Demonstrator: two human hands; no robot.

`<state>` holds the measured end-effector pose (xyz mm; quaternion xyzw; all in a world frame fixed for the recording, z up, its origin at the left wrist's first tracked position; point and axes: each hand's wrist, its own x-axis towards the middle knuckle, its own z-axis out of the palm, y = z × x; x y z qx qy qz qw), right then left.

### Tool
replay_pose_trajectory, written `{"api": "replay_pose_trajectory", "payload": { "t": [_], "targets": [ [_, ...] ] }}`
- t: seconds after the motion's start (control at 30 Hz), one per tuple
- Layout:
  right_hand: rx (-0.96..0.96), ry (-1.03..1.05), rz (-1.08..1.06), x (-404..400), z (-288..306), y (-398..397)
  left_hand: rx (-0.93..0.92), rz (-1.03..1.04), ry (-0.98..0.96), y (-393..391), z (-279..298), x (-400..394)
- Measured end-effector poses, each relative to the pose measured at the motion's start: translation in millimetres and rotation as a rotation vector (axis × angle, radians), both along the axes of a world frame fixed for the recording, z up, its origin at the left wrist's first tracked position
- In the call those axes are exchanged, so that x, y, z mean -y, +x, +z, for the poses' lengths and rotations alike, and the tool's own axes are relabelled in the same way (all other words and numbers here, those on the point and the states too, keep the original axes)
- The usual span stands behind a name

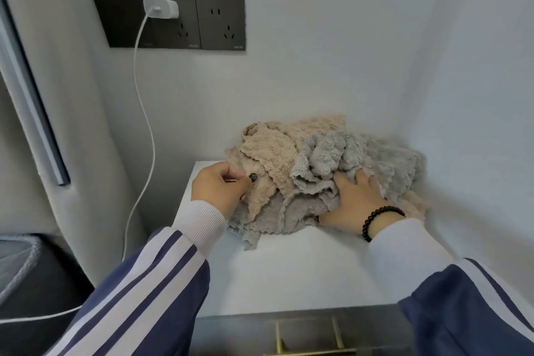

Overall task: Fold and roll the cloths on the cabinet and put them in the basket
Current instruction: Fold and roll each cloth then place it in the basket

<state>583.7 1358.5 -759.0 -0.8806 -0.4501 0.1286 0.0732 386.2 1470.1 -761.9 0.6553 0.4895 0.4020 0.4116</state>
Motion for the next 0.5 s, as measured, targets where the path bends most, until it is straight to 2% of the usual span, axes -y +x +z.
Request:
{"api": "replay_pose_trajectory", "payload": {
  "t": [0.07,0.17,0.23,0.27,0.33,0.43,0.5],
  "targets": [
    [0.100,0.062,-0.046,11,14,-24,0.023,-0.009,0.002,-6,4,7],
    [0.268,0.442,0.051,12,32,-56,0.008,-0.056,0.024,-16,5,16],
    [0.244,0.661,0.159,0,42,-70,-0.051,-0.133,0.061,-18,0,21],
    [0.209,0.689,0.189,-11,45,-74,-0.083,-0.177,0.088,-18,-4,25],
    [0.192,0.623,0.223,-36,47,-78,-0.185,-0.266,0.163,-16,-12,31],
    [0.280,0.354,0.231,-69,44,-69,-0.405,-0.483,0.318,-10,-25,37],
    [0.283,0.247,0.219,-82,45,-57,-0.577,-0.634,0.339,-7,-38,36]
  ]
}}
